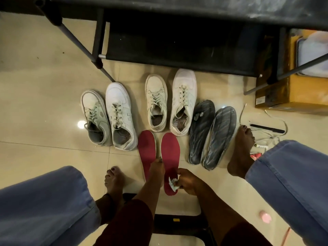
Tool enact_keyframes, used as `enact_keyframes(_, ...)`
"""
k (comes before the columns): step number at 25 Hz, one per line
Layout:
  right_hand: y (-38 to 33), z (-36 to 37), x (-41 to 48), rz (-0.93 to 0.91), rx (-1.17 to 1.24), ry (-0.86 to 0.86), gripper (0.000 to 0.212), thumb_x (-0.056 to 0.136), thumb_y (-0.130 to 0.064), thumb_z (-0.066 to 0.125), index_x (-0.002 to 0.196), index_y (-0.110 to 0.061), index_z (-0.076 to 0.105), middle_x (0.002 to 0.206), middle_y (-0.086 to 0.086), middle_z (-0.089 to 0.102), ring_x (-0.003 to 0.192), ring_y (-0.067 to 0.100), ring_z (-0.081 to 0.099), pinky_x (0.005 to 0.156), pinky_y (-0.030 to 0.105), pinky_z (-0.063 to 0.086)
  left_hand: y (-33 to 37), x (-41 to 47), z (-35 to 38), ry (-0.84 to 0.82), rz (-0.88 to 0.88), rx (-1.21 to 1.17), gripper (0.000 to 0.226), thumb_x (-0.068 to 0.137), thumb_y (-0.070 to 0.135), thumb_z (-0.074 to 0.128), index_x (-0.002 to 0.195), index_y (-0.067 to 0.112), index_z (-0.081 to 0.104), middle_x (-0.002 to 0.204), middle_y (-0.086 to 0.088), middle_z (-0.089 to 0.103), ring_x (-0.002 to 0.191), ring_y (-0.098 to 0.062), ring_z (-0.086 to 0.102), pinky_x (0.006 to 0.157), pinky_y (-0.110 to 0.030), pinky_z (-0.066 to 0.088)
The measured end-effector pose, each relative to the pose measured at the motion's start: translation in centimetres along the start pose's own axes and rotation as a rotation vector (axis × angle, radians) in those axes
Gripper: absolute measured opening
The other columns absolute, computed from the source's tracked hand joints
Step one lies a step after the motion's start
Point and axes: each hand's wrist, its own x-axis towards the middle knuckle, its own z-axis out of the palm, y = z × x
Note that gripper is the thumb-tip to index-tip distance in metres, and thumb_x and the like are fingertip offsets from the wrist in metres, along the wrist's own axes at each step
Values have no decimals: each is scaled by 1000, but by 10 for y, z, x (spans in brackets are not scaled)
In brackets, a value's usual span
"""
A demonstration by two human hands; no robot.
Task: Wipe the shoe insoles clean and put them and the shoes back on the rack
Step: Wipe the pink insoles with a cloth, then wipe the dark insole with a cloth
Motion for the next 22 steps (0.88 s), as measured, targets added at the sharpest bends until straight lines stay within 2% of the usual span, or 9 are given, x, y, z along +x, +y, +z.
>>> enact_keyframes(2, -2, 0, 12, 17, 28, 11, 36, 81, 21, 42, 113, 8, 55, 83, 10, 58, 70, 17, 56, 60, 25, 47, 2, 12, 2, 1, -19, 65, 36, 94, 5, 42, 127, 0, 53, 126, -20, 58, 101, -27, 58, 92, -41, 49)
enact_keyframes(4, -4, 3, 23, 28, 65, -2, 29, 83, 17, 45, 105, 5, 58, 80, 10, 58, 69, 17, 56, 55, 22, 48, 3, 17, 7, 45, -22, 122, 36, 95, 6, 41, 128, 2, 54, 127, -19, 57, 113, -32, 58, 96, -40, 49)
enact_keyframes(8, -3, 5, 33, 25, 94, 57, 30, 84, 13, 47, 112, 13, 57, 89, 18, 60, 70, 23, 58, 58, 25, 48, 3, 14, 15, 257, 90, 449, 32, 94, 8, 40, 120, 6, 59, 119, -16, 63, 112, -34, 57, 95, -37, 45)
enact_keyframes(11, -4, 0, 24, 9, 42, 101, 33, 84, 9, 49, 116, 5, 59, 107, 23, 63, 85, 30, 60, 71, 36, 49, 7, -4, 23, 397, 170, 426, 34, 91, 1, 43, 123, 1, 55, 118, -19, 61, 112, -34, 56, 94, -35, 41)
enact_keyframes(12, -4, -4, 21, -13, 13, 188, 36, 83, 9, 50, 117, 2, 59, 109, 22, 63, 84, 29, 60, 72, 37, 49, 9, -13, 29, 431, 230, 433, 35, 92, 1, 41, 125, -1, 53, 117, -21, 61, 111, -34, 55, 94, -34, 40)
enact_keyframes(15, 10, -30, 45, -121, 204, 383, 33, 80, 6, 53, 111, -1, 63, 102, 18, 63, 83, 26, 60, 72, 39, 48, 18, -31, 57, 331, 435, 494, 39, 92, 8, 32, 122, -1, 56, 113, -21, 62, 106, -33, 57, 90, -32, 38)
enact_keyframes(17, 45, -60, 112, -179, 196, 461, 27, 82, -19, 65, 108, -13, 66, 103, 20, 60, 78, 15, 53, 75, 42, 43, 28, -28, 79, 191, 507, 530, 37, 91, 2, 38, 124, 2, 56, 119, -18, 62, 111, -31, 56, 92, -29, 37)
enact_keyframes(18, 52, -70, 124, -160, 242, 428, 31, 81, -29, 66, 110, -17, 65, 108, 22, 58, 79, 13, 51, 76, 43, 41, 34, -23, 89, 127, 516, 571, 37, 92, 1, 41, 126, 4, 54, 123, -17, 60, 114, -31, 54, 93, -29, 38)
enact_keyframes(22, 2, -72, 28, -186, 391, 422, 18, 90, 4, 47, 100, 0, 60, 91, 16, 61, 77, 25, 58, 72, 41, 50, 41, 5, 117, 1, 369, 546, 32, 96, 15, 43, 127, 6, 45, 121, -17, 58, 109, -33, 56, 81, -32, 43)
